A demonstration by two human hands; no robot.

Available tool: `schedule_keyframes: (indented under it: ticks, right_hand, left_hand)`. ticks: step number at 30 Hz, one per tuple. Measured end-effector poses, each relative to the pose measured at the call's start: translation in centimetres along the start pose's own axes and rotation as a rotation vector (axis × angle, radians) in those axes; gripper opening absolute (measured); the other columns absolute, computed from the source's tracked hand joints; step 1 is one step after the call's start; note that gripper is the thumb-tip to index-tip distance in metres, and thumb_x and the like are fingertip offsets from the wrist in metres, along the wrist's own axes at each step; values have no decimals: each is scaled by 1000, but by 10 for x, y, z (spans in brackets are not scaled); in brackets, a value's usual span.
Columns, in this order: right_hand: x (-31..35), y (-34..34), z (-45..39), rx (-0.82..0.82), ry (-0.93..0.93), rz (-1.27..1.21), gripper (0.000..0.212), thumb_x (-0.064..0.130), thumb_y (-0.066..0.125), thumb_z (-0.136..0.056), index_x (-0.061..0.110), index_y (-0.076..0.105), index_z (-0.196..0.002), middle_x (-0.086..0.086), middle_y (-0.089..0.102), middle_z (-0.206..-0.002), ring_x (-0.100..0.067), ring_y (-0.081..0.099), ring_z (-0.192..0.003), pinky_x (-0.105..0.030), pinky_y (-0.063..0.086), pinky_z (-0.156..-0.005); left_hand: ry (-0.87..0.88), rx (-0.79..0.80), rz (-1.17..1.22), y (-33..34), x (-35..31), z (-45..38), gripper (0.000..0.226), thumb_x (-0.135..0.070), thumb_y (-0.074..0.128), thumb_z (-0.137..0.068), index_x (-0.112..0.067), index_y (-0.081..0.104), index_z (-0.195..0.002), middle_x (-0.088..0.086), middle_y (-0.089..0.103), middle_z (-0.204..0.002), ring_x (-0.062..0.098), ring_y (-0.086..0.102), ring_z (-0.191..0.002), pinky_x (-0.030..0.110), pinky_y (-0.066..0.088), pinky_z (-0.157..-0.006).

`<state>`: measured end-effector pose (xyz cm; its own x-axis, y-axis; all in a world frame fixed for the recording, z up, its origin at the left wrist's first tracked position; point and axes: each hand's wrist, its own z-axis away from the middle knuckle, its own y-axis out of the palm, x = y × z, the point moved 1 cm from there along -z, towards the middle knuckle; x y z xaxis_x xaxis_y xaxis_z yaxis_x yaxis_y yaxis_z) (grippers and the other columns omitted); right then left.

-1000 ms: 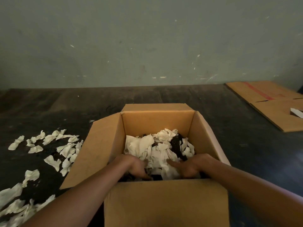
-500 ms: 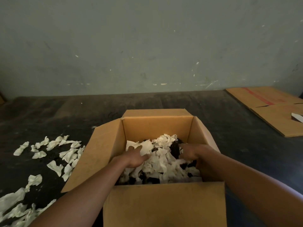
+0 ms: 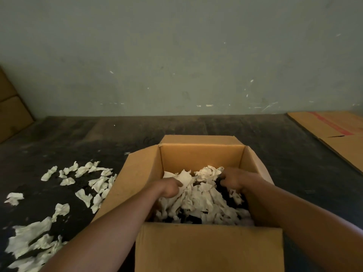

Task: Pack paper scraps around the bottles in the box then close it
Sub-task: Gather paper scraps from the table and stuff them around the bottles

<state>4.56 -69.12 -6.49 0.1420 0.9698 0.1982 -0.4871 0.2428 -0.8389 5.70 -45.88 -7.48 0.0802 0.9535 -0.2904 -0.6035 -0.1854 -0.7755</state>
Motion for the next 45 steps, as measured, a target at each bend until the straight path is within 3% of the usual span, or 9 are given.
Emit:
schedule_keyframes:
  ticks: [4, 7, 10, 14, 18, 23, 29, 36, 45]
  right_hand:
    - [39, -22, 14, -215, -77, -21, 53, 41, 40, -101, 15, 37, -147, -11, 45, -147, -29, 45, -131, -42, 38, -109]
    - [68, -21, 25, -237, -125, -35, 64, 48, 35, -101, 18, 17, -155, -11, 23, -160, -32, 25, -145, -43, 26, -116]
    - [99, -9, 29, -271, -119, -48, 71, 57, 33, -98, 25, 6, -156, -11, 5, -164, -35, 10, -149, -52, 18, -118]
    - [152, 9, 39, -294, -120, -34, 73, 62, 27, -97, 29, -3, -155, -9, -10, -164, -36, -5, -150, -57, 10, -119]
    - [221, 36, 59, -328, -151, -46, 72, 59, 27, -98, 30, -5, -155, -8, -13, -164, -35, -9, -149, -59, 6, -117]
    - [318, 97, 89, -444, -309, -31, 67, 55, 29, -99, 32, 1, -155, -9, -11, -164, -33, -12, -149, -54, 2, -118]
    - [391, 209, 124, -545, -570, -108, 59, 45, 44, -98, 34, 22, -152, -1, 13, -163, -20, 8, -150, -41, 19, -119]
    - [378, 319, 110, -95, -186, -25, 113, 83, 54, -69, 52, -27, -142, -6, -36, -155, -41, -22, -144, -64, 2, -115]
    - [392, 320, 49, -112, -100, 19, 133, 98, 45, -50, 44, -47, -130, -11, -46, -148, -41, -29, -142, -67, -9, -113]
  left_hand:
    - [62, -218, 201, -21, 7, 14, 40, -22, 38, -100, -26, 54, -137, 4, 45, -148, 30, 57, -118, 37, 58, -79]
    - [205, -497, 193, -34, 18, 31, 39, -34, 39, -100, -30, 52, -136, 1, 54, -141, 22, 53, -123, 41, 46, -101]
    - [353, -701, 171, -43, 35, 59, 40, -35, 37, -101, -30, 49, -138, 1, 56, -140, 20, 49, -128, 40, 43, -104]
    - [405, -899, 38, -50, 82, 95, 45, -31, 37, -101, -25, 40, -146, 1, 34, -157, 21, 19, -148, 44, 21, -117]
    - [301, -885, 24, -40, 163, 126, 52, -42, 32, -102, -29, 26, -151, -1, 14, -163, 21, 0, -151, 47, 8, -120]
    - [170, -833, 102, 0, 282, 170, 56, -50, 30, -100, -32, 19, -153, -2, 9, -164, 21, -1, -151, 47, 6, -121]
    - [-76, -589, 159, 84, 410, 214, 76, -65, 34, -92, -36, 2, -154, 2, -6, -164, 29, -9, -149, 54, 3, -120]
    - [-319, -241, 192, 176, 484, 231, 138, -100, 38, -43, -37, -33, -144, 10, -34, -155, 42, -26, -142, 63, -8, -113]
    - [-242, -412, 133, 147, 509, 174, 144, -105, 36, -39, -35, -41, -139, 11, -49, -146, 42, -33, -138, 62, -13, -113]
